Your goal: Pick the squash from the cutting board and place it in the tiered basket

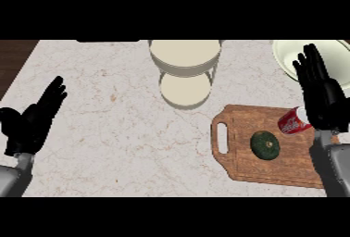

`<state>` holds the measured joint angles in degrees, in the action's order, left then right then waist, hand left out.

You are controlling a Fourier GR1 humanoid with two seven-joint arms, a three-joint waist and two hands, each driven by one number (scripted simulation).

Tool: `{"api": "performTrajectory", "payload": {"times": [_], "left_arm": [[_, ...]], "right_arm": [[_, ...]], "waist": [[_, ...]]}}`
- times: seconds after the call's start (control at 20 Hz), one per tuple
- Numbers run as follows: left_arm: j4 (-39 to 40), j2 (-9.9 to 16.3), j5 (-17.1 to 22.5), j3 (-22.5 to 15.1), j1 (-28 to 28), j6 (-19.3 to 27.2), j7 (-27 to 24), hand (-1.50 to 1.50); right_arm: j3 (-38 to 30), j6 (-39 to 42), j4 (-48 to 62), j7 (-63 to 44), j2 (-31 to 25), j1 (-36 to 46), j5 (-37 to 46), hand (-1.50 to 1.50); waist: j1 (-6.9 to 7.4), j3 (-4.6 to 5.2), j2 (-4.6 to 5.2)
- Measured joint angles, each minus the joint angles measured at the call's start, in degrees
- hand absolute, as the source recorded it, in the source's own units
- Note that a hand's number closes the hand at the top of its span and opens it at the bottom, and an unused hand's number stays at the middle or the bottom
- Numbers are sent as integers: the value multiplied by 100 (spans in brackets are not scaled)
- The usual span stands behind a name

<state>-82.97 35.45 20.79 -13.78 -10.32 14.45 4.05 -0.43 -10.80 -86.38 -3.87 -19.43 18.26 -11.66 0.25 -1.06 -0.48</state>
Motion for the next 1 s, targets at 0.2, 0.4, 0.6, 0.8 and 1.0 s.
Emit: {"api": "performTrajectory", "payload": {"times": [0.2,0.4,0.6,0.8,1.0], "left_arm": [[-50,-292,-105,-159,-23,-66,-193,0],[-114,-721,-64,-444,-10,-229,-488,0],[153,-1138,-96,-691,52,-416,-845,0],[409,-1389,-186,-748,96,-496,-1062,0],[520,-1431,-192,-722,193,-545,-1154,0]], "right_arm": [[-114,-935,257,-100,329,28,456,-150],[-293,-2318,835,-351,572,9,1234,-150],[-327,-3570,1300,90,1355,300,1656,-150],[74,-4273,1394,-63,1529,336,2514,-150],[477,-4242,1557,-1259,1231,463,3627,-150]], "waist": [[1,72,40],[-13,123,109],[28,119,104],[-13,120,63],[-88,145,8]]}}
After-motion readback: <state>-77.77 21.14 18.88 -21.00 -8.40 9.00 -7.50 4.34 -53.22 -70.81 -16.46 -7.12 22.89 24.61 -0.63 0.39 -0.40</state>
